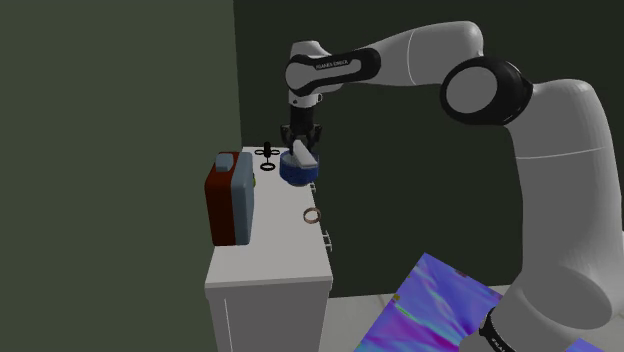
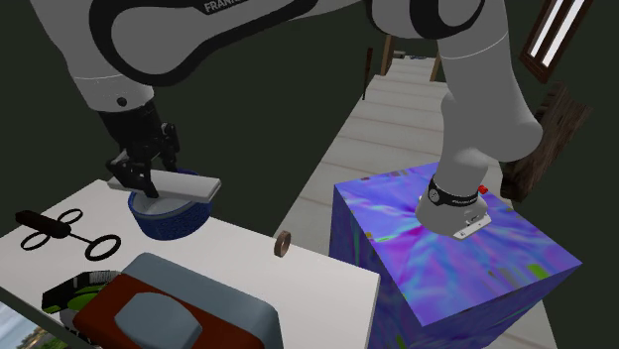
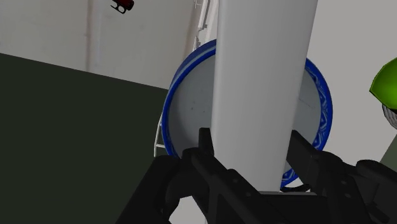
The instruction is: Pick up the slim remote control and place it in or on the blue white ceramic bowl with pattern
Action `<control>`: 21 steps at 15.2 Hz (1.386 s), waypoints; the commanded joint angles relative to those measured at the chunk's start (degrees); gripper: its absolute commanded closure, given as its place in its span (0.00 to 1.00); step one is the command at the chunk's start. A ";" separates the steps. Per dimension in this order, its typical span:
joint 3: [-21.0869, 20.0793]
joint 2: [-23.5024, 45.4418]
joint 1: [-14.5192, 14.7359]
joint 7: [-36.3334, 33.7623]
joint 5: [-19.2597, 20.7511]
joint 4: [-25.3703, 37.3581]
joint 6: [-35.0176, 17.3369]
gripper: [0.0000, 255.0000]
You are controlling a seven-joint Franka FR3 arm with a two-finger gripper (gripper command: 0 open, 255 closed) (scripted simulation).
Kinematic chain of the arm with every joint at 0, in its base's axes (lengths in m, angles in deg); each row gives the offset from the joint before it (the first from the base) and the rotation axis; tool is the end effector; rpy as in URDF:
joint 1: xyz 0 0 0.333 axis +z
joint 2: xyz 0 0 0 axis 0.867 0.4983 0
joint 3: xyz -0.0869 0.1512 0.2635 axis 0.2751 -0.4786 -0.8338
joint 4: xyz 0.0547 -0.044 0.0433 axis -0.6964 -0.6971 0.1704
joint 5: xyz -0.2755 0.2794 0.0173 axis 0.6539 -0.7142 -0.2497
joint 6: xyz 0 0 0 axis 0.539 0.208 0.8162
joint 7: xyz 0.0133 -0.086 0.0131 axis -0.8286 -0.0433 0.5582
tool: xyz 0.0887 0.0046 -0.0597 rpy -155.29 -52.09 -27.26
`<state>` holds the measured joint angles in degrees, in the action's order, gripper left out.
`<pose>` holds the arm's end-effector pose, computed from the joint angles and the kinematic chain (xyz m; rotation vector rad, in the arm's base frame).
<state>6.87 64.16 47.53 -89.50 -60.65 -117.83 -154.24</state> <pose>0.7085 -0.0573 0.4376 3.0233 -0.7845 0.0063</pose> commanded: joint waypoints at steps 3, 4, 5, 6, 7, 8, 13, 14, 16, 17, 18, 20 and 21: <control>0.01 0.19 0.01 -0.06 0.04 -0.42 -0.68 1.00; 0.01 0.19 0.01 -0.06 0.04 -0.42 -0.68 1.00; 0.01 0.19 0.01 -0.06 0.04 -0.42 -0.68 1.00; 0.01 0.19 0.01 -0.06 0.04 -0.42 -0.68 1.00; 0.01 0.19 0.01 -0.06 0.04 -0.42 -0.68 1.00; 0.01 0.19 0.01 -0.06 0.04 -0.42 -0.68 1.00; 0.01 0.16 0.00 -0.06 0.04 -0.47 -0.70 0.00; 0.01 0.19 0.01 -0.06 0.04 -0.42 -0.68 0.00; -0.06 -0.01 0.23 0.10 -0.06 3.12 3.05 0.00; -0.09 0.05 0.38 0.17 -0.08 5.15 5.01 0.00; -0.11 0.19 0.51 0.23 -0.08 6.89 6.61 0.00; -0.11 0.18 0.51 0.23 -0.08 6.87 6.60 0.00; -0.11 0.18 0.51 0.23 -0.08 6.88 6.60 0.00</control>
<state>6.77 64.33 48.02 -89.28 -60.73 -111.17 -147.88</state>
